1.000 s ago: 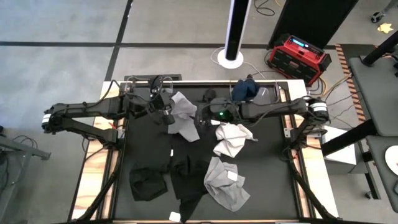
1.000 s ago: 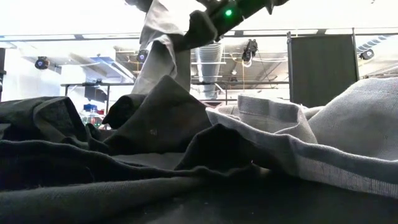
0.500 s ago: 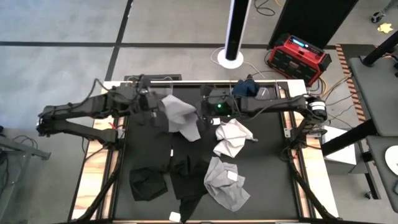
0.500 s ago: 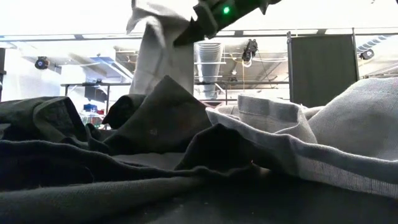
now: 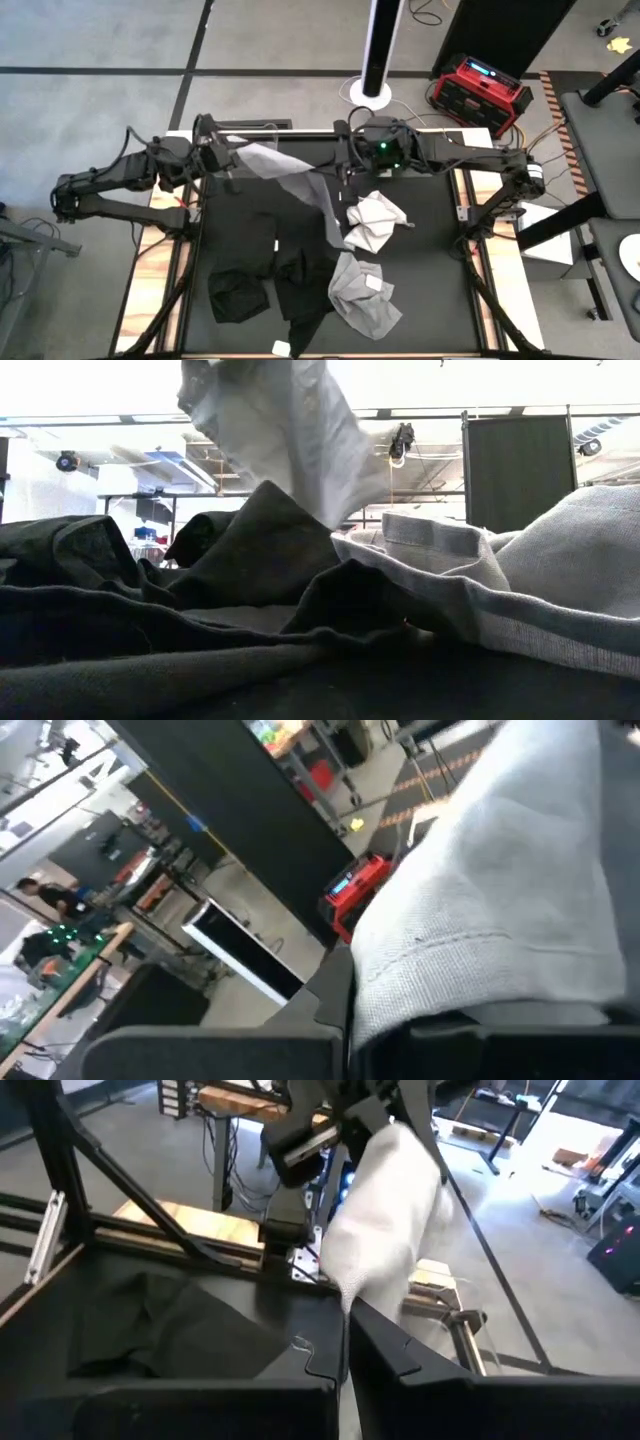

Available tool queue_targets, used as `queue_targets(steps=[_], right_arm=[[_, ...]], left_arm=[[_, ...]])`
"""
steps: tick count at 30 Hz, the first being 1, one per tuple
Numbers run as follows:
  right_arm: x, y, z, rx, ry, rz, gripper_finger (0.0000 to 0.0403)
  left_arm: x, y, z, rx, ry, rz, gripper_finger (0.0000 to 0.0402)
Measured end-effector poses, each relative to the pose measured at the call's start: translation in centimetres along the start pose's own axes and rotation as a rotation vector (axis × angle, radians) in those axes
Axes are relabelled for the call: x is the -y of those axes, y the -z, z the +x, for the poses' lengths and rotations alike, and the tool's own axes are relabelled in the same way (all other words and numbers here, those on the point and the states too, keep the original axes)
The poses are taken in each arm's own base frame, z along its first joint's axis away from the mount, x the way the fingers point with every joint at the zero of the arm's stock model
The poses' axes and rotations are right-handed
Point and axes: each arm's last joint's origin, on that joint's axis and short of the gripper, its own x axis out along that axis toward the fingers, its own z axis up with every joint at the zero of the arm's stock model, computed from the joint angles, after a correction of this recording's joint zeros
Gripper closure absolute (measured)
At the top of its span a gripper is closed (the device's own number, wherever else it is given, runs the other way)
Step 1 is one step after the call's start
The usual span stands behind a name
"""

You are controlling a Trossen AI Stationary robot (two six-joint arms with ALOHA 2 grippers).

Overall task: Sort towels by color in basket
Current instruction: Put the top gray towel into the left transparent bin

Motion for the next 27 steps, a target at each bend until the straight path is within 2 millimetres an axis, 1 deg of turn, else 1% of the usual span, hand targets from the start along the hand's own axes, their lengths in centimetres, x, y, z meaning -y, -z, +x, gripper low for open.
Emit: queue_targets(steps=[4, 7, 9, 13, 19, 21, 24, 27], right_arm=[[0.2, -0.6, -0.4, 0.005, 0.003, 0.032, 0.0394], [0.2, -0.9, -0.6, 0.001, 0.001, 0.044, 0.0394], [0.2, -1.0, -0.6, 0.001, -0.001, 0.055, 0.0394], [0.1, -1.0, -0.7, 0.009, -0.045, 0.078, 0.0394], [0.1, -0.8, -0.5, -0.01, -0.048, 0.094, 0.0394], [0.1, -0.7, -0.4, -0.014, -0.046, 0.113, 0.0394], [0.2, -0.4, -0.4, -0.041, -0.048, 0.153, 0.0394], [0.1, 0.2, -0.5, -0.101, -0.058, 0.18, 0.0394]], left_arm=[[0.1, 0.2, 0.3, -0.038, -0.032, -0.063, 0.0396], [0.2, 0.3, 0.5, -0.066, -0.047, -0.095, 0.0373], [0.4, 0.5, 0.5, -0.081, -0.011, -0.088, 0.0354], [0.8, 0.8, 0.3, -0.081, 0.088, -0.165, 0.031], [0.7, 0.9, 0.2, -0.091, 0.075, -0.181, 0.0219], [0.7, 1.1, 0.0, -0.109, 0.095, -0.159, 0.0194], [1.0, 1.8, -0.4, -0.174, 0.181, -0.125, 0.017], [1.1, 1.9, -0.4, -0.193, 0.185, -0.151, 0.0155]])
